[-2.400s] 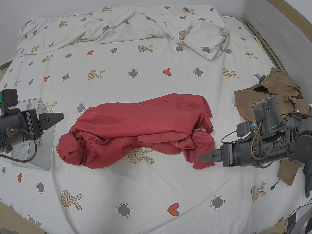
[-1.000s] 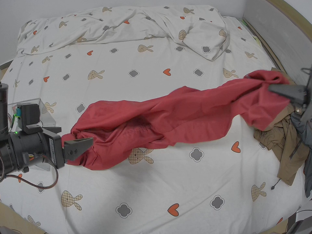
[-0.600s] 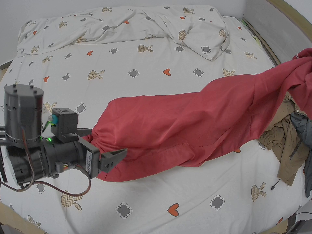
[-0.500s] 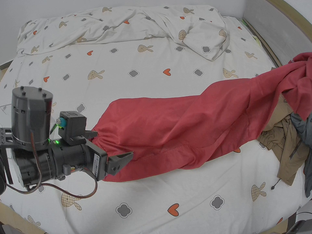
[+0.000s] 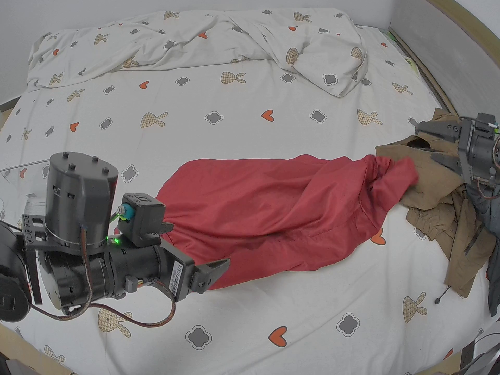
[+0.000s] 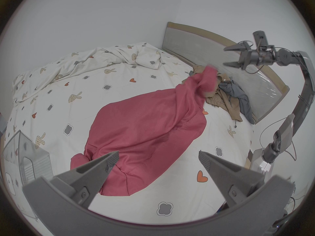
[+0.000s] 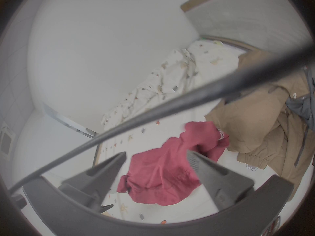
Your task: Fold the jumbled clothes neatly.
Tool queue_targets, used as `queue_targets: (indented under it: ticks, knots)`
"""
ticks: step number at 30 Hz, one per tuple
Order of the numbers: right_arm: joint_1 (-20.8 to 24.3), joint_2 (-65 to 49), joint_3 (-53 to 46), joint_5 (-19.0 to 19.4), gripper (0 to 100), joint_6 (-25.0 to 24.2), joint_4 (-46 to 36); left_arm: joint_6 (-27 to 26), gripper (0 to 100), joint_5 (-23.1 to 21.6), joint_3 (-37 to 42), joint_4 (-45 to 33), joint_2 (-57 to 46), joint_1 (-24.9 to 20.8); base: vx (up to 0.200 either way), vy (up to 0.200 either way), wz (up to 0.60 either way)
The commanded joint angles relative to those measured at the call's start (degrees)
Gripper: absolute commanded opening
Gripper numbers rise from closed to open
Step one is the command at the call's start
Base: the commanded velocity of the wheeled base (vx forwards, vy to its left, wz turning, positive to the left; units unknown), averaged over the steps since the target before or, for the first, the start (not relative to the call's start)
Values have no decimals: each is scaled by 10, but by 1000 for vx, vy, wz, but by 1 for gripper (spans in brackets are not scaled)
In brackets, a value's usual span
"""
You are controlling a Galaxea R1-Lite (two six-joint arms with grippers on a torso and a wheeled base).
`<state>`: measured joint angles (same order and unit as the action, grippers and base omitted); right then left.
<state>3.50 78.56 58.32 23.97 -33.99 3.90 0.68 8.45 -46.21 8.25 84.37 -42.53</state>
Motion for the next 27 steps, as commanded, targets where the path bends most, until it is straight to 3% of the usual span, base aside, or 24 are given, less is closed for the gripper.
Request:
queue_targets:
  ticks: [1, 6, 11, 12, 13, 15, 21, 27]
  knots:
    - [-24, -53, -74, 1, 100, 30, 18, 1, 100, 0, 8, 3, 4, -4, 0, 0, 0]
    - [0, -93, -144, 3, 100, 43, 8, 1, 100, 1, 13, 3, -2, -4, 0, 0, 0]
    - [144, -94, -204, 0, 100, 49, -3, 1, 100, 1, 14, 3, -2, -4, 0, 0, 0]
    - [149, -92, -205, 0, 100, 49, -3, 1, 100, 1, 14, 3, -2, -4, 0, 0, 0]
    - [192, -53, -213, 0, 100, 50, -2, 1, 100, 2, 14, 3, -3, -4, 0, 0, 0]
    - [225, 0, -214, 0, 100, 54, -1, 2, 100, 2, 15, 2, -9, -4, 0, 0, 0]
    - [288, 121, -204, -4, 100, 85, 5, 12, 100, 2, 26, 2, -37, 1, 0, 0, 0]
    - [281, 179, -183, -4, 100, 89, 5, 46, 100, 0, 22, 1, -76, 43, 0, 0, 0]
